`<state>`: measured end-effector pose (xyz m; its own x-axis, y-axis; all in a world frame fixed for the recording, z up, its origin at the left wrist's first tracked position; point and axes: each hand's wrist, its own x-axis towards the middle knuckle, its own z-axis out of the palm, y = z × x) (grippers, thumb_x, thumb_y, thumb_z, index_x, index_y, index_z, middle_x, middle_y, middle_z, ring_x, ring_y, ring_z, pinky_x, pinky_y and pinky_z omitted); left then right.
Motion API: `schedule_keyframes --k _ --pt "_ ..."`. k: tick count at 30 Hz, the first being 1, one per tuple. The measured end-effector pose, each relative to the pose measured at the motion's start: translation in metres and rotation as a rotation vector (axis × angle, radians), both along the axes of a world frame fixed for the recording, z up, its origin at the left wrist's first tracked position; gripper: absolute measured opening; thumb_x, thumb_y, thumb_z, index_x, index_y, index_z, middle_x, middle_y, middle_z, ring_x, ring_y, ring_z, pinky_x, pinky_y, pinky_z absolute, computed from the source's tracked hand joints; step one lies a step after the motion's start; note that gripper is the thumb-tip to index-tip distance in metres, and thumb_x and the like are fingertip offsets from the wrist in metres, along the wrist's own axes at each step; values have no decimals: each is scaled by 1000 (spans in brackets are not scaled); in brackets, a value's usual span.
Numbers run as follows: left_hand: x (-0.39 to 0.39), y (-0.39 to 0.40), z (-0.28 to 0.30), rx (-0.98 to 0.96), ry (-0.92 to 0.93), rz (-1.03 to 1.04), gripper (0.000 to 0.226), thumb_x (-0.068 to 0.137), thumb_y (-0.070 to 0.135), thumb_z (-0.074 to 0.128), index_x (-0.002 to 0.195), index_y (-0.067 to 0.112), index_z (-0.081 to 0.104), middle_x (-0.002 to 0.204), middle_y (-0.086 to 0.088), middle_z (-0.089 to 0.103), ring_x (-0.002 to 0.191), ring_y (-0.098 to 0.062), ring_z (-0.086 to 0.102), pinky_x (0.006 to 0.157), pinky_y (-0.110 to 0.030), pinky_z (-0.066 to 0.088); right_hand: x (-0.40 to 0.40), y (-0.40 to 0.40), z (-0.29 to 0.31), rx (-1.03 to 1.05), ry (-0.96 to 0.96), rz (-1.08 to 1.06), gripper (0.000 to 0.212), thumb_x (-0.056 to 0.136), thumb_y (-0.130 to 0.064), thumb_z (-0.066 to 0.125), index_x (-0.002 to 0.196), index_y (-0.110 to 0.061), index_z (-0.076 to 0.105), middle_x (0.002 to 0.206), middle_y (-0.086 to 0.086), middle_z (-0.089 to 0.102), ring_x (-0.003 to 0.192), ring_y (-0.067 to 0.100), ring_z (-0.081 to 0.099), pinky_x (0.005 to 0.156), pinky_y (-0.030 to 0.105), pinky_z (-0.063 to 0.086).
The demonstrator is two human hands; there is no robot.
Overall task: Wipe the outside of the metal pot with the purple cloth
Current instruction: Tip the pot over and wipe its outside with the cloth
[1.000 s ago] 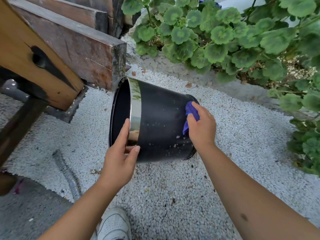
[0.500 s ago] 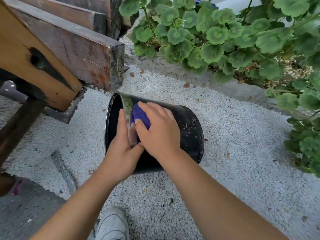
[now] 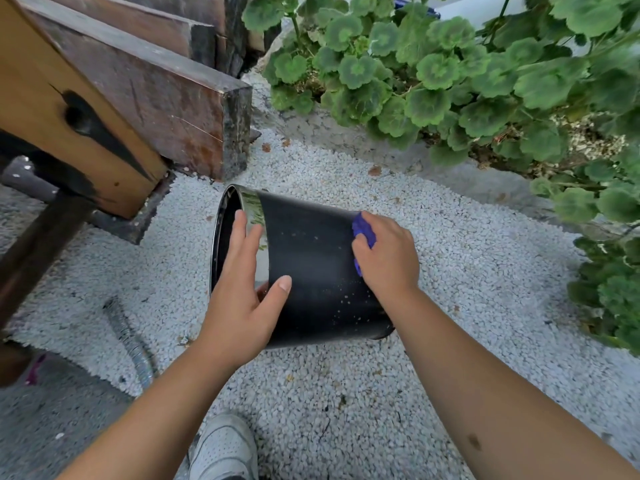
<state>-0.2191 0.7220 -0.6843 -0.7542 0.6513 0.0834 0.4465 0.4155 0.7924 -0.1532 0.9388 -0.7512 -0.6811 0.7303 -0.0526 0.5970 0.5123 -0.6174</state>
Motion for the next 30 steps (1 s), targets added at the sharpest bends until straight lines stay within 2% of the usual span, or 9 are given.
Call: schedule_keyframes --k 3,5,9,13,16,20,24,26,30 --pt "-2 6 -2 -12 -24 -9 69 96 25 47 156 23 14 161 23 -8 145 9 -5 115 -23 27 2 10 0 0 -47 -8 43 90 -30 48 133 -31 54 130 -2 60 116 28 47 87 38 44" --pt "-4 10 -2 -29 -52 -11 68 98 20 47 157 23 12 159 27 -10 145 9 -6 117 -42 28 3 13 6 -12 -44 -7 42 90 -29 48 131 -31 56 127 -2 61 114 27 50 88 38 46" --pt "-9 14 2 -17 -63 23 65 97 30 42 156 21 15 163 17 -6 143 13 -5 111 -7 12 -7 -9 39 -61 84 11 43 84 -30 51 126 -30 61 120 -6 65 106 21 57 89 36 47" --pt "-15 17 4 83 -123 23 81 95 65 29 155 11 21 165 3 1 147 4 1 119 -21 9 -21 -70 76 54 204 254 44 80 -35 52 123 -32 62 120 -5 65 104 26 55 87 38 48" --pt "-18 18 4 118 -164 17 92 91 75 24 155 9 22 165 2 1 148 3 1 121 -27 8 -18 -102 74 157 293 249 43 85 -40 51 126 -29 59 126 -3 59 108 27 51 85 41 45" --pt "-17 14 1 96 -130 30 89 92 73 25 155 10 22 163 7 2 147 5 2 116 -14 7 -3 -91 51 235 303 211 43 84 -34 58 125 -24 63 127 2 61 113 26 53 90 42 45" --pt "-17 10 1 78 -148 98 76 93 61 33 153 15 29 160 16 10 144 10 8 109 -3 11 13 -58 24 187 154 20 47 80 -29 53 125 -25 64 127 0 63 112 26 54 90 44 49" --pt "-8 9 2 106 -83 149 66 94 53 37 149 16 38 159 9 24 144 4 21 109 -8 19 22 -48 14 152 97 -54 48 81 -30 49 127 -26 63 130 -1 61 116 26 52 94 46 48" --pt "4 5 3 213 27 286 45 90 36 46 128 16 58 129 3 59 120 -8 54 98 -28 45 27 -42 5 156 68 -115 51 80 -36 42 126 -27 62 130 -3 61 116 25 51 94 44 49"
